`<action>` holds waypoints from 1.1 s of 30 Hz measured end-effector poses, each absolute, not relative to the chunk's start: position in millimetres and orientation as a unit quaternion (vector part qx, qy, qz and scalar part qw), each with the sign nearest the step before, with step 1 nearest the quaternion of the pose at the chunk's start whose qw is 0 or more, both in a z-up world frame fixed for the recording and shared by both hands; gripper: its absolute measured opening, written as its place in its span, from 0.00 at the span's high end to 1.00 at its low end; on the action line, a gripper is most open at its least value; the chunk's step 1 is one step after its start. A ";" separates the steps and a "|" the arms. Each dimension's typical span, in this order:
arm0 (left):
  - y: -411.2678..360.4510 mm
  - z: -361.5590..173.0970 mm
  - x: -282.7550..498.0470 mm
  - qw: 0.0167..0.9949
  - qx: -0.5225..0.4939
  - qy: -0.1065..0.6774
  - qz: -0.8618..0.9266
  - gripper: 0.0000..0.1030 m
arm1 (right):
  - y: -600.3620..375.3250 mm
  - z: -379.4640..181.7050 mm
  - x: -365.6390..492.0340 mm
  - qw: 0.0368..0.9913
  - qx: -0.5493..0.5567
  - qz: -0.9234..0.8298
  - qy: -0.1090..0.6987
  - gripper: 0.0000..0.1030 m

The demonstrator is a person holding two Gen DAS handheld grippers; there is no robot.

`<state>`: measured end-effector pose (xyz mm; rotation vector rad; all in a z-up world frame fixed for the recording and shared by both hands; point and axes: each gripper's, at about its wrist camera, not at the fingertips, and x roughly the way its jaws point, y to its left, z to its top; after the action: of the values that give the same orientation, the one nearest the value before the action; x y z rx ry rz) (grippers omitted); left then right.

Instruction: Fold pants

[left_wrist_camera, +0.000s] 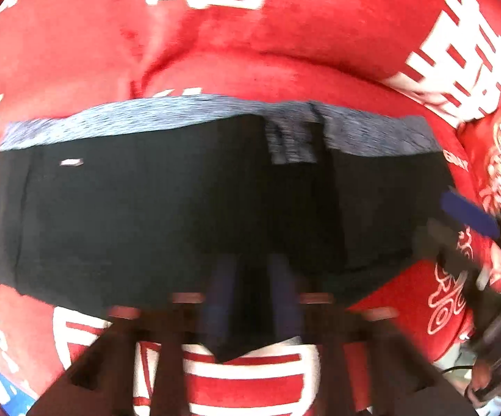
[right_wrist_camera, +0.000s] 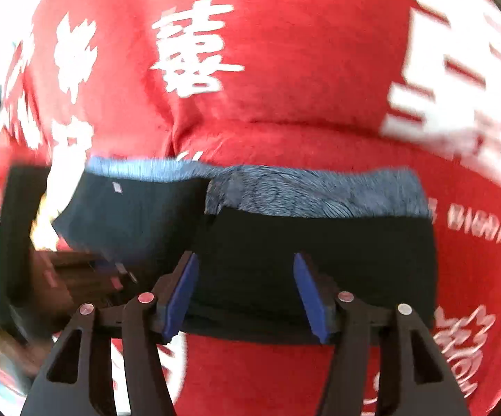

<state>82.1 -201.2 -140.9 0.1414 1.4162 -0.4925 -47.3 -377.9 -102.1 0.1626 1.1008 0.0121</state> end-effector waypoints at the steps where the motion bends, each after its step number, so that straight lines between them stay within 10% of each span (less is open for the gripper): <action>1: -196.0 -139.2 82.6 0.740 0.058 0.634 -0.215 0.23 | -357.5 -106.4 -53.3 0.853 0.012 0.007 0.521 0.40; 20: -165.1 -160.9 89.2 0.740 0.038 0.645 -0.187 0.23 | -287.1 -162.1 -54.6 0.825 -0.243 0.010 0.510 0.41; 23: -162.7 -160.5 89.1 0.755 0.030 0.629 -0.180 0.23 | -296.0 -164.4 -44.0 0.819 -0.189 0.033 0.541 0.90; 33: -146.9 -148.4 103.8 0.767 0.025 0.621 -0.162 0.23 | -301.5 -126.5 -42.0 0.829 -0.076 0.069 0.549 0.90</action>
<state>103.8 -146.9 -148.4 0.0552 1.3480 -0.3510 -42.0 -301.5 -126.5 -0.1607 1.1658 0.1459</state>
